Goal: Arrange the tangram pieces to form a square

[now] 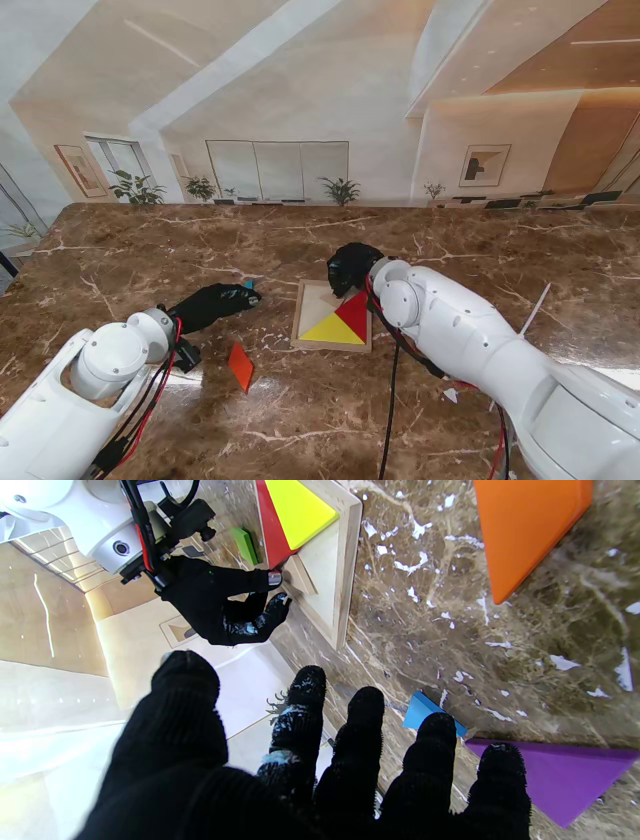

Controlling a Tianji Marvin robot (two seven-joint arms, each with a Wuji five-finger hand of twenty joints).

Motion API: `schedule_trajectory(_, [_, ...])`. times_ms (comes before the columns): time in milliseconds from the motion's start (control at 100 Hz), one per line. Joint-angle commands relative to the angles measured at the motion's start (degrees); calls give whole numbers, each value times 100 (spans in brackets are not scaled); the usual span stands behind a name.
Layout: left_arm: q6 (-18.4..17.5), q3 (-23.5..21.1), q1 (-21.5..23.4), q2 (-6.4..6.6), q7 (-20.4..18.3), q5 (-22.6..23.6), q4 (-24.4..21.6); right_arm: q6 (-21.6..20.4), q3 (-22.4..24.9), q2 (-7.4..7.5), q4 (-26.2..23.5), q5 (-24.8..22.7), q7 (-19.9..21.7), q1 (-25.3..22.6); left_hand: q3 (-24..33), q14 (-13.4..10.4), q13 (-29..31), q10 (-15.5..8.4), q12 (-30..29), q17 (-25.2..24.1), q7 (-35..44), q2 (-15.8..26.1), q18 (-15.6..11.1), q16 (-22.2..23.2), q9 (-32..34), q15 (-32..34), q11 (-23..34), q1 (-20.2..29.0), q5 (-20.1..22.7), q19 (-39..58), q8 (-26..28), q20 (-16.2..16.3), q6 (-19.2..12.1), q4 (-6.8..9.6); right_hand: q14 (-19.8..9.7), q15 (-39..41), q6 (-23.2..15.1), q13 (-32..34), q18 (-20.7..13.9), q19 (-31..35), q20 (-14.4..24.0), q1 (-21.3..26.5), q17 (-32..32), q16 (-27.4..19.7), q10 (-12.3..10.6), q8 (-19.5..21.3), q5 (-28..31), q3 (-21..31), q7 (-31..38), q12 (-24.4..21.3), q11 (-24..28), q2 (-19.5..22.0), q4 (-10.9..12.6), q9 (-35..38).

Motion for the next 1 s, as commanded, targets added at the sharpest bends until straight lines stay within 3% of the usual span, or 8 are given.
schedule_trajectory(0, [5, 21, 12, 7, -10, 13, 34, -101, 33, 52, -97, 14, 170, -10, -125, 15, 27, 75, 3, 13, -46, 206, 75, 7, 60, -2, 36, 158, 63, -88, -172, 37, 3, 99, 21, 141, -348, -319, -49, 13, 97, 25, -405, 59, -52, -134, -79, 243, 126, 95, 77, 365, 185, -383])
schedule_trajectory(140, [-18, 22, 13, 6, 0, 19, 39, -162, 40, 110, -220, -15, 265, -1, -124, 21, 34, 81, 3, 16, -48, 207, 75, 9, 58, 0, 36, 160, 64, -86, -173, 37, 11, 98, -137, 564, -459, -887, -204, 49, 237, 119, -823, 149, -59, -129, -218, 420, 55, 472, 709, 892, 285, -1068])
schedule_trajectory(280, [-40, 20, 15, 5, 9, 26, 48, -246, 1, 201, -374, -235, 233, -11, -125, 20, 34, 74, 3, 16, -46, 209, 78, 9, 61, 0, 38, 158, 69, -86, -172, 38, 3, 97, -262, 1004, -557, -1179, -284, 156, 342, 90, -1019, 248, -62, -149, -464, 429, -81, 1228, 1527, 1287, 352, -1464])
schedule_trajectory(600, [-79, 19, 13, 6, 11, 30, 62, -122, 37, 392, -882, -578, 306, -141, -121, 24, 45, 91, 3, 20, -45, 209, 76, 10, 70, 3, 40, 165, 75, -85, -173, 37, 1, 96, -432, 1944, -700, -969, -274, 431, 454, -32, -942, 571, -189, -283, -793, 494, -414, 2673, 2633, 1655, 449, -1000])
schedule_trajectory(990, [-170, -2, 31, 3, 31, 28, 77, 164, -3, 469, -1244, -633, 525, -283, -121, 23, 36, 88, 2, 21, -44, 207, 84, 9, 70, -1, 39, 169, 81, -85, -173, 36, 9, 95, -348, 2070, -765, -634, -183, 572, 485, -51, -724, 591, -255, -383, -869, 557, -740, 2922, 2681, 1767, 474, -465])
